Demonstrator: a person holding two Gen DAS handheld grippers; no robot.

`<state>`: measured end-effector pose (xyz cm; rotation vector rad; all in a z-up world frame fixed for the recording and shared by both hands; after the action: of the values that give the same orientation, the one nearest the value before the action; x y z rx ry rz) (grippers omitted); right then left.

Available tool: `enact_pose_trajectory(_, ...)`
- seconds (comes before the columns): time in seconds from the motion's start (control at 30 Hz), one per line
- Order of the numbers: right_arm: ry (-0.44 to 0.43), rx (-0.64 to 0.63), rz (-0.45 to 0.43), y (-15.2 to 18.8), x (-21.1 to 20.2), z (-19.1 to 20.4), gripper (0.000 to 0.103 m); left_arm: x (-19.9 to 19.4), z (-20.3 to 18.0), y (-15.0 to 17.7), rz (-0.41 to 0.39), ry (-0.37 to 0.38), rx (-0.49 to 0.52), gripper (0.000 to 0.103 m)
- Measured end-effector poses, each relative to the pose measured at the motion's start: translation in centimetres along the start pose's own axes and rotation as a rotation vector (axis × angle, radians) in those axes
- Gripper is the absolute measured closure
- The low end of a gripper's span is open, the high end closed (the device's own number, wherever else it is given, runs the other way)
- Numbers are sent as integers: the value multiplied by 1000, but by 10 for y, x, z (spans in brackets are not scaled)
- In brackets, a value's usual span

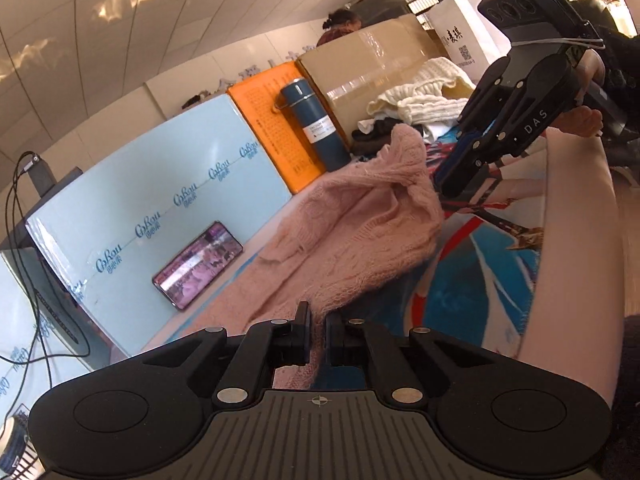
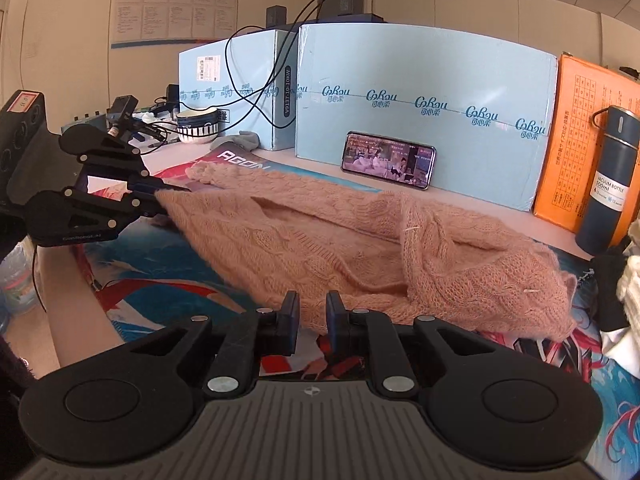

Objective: Fold clothes

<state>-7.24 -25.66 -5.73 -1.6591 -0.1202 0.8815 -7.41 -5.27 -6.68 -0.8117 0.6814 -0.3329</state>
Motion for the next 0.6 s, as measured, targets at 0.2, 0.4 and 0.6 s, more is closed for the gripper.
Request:
enact_pose_trajectory(0.2, -27, 122, -45, 2, -16, -7, 43, -14, 6, 11, 30, 34, -125, 86)
enact_pose_trajectory(0.4, 158, 445, -194, -13, -39, -69, 30, -36, 76, 34, -1, -247, -460, 43)
enact_pose_trajectory(0.6, 250, 693, -149, -7, -23, -98, 30, -49, 148, 96, 120, -516, -952, 23)
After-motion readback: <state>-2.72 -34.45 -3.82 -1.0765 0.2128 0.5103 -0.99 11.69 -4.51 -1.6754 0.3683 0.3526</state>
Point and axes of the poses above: each gripper's, at about its wrist camera, not at the fingertips, and x roughly the way its jaws point, z to its left, y to its underside, the point moved 7 cm from there along x, roughly the way its jaws point, and after that the axes turned 1 degree about y, right-handed, at the moved point
